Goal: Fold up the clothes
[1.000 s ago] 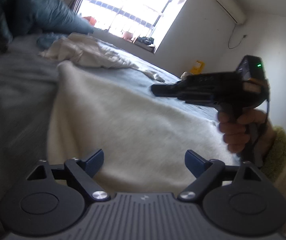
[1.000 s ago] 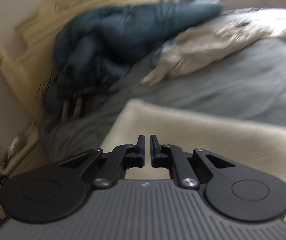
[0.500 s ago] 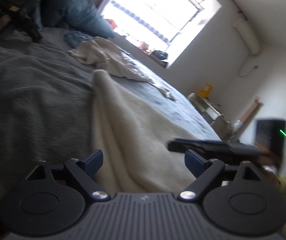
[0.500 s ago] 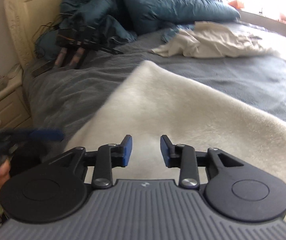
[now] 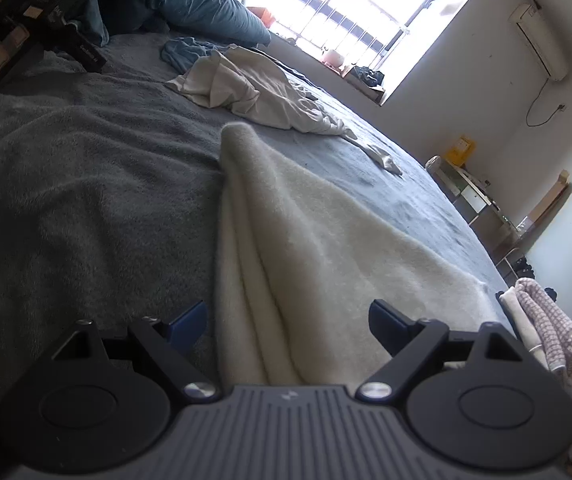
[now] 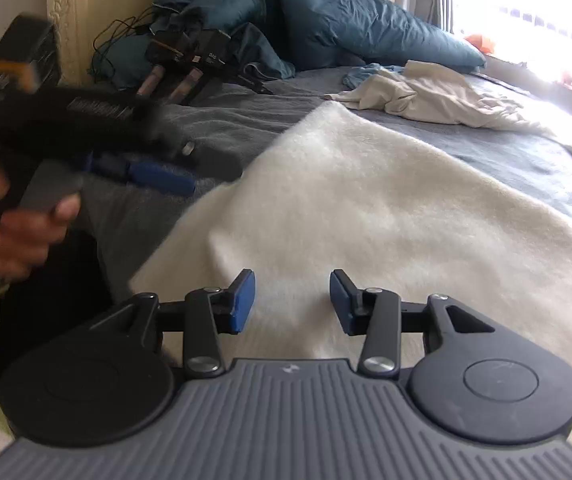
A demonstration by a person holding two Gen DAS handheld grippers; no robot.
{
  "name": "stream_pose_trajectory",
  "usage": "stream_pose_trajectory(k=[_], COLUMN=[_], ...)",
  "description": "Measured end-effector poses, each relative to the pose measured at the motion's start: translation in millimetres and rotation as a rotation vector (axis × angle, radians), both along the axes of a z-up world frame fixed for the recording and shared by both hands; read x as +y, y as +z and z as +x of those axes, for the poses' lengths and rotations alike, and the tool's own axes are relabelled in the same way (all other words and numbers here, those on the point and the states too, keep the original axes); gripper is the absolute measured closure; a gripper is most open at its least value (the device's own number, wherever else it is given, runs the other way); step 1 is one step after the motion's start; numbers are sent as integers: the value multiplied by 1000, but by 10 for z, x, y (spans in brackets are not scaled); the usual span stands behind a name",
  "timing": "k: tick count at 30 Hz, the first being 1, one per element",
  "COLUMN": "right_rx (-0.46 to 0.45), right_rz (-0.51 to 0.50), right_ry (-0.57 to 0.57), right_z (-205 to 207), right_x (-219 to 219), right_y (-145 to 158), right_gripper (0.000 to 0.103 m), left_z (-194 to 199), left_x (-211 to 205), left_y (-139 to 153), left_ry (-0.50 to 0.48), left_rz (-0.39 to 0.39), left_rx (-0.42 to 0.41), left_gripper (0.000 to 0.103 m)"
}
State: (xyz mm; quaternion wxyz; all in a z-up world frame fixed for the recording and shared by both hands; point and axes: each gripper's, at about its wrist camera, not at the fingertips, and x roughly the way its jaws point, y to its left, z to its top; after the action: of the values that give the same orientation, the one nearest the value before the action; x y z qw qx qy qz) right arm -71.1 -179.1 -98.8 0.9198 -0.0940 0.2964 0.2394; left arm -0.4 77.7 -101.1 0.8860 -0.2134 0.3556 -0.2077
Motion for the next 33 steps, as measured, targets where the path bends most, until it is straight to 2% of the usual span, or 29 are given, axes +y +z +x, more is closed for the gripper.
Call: stream_pose_trajectory(k=[2,5,9,11,14,20,24,33], right_rx=[-16,-23,5,16,20,-37,-69,-79], right_rz=[5,68,142,156,168,99,66,15], right_ry=[-13,-53,-94,-99,-71,10,23,-15], right_z=[-116,-242,-299,-311,-343,-336,-231,-71], right_x=[-43,-135,-230,-215,-128,259,489,769], right_y=[26,55,44,24,12,-21,-27,-88], right_gripper=[62,60,58,57,51,37,27,23], left_z=[-17,-74,-144,-168,-143,-17,176,606], left_x=[0,13,58,90,151,168,122,108], left_y=[29,45,12,-5,-4,8,-26,-128], left_ry=[-5,-17,-8,3,16,-15,-49,-73], left_rz=[-9,-28,-58,-69,-71,-93,-92,-94], left_rx=[3,8,39,57,77,87,107,124], left_gripper=[15,14,11,11,11,11,11,12])
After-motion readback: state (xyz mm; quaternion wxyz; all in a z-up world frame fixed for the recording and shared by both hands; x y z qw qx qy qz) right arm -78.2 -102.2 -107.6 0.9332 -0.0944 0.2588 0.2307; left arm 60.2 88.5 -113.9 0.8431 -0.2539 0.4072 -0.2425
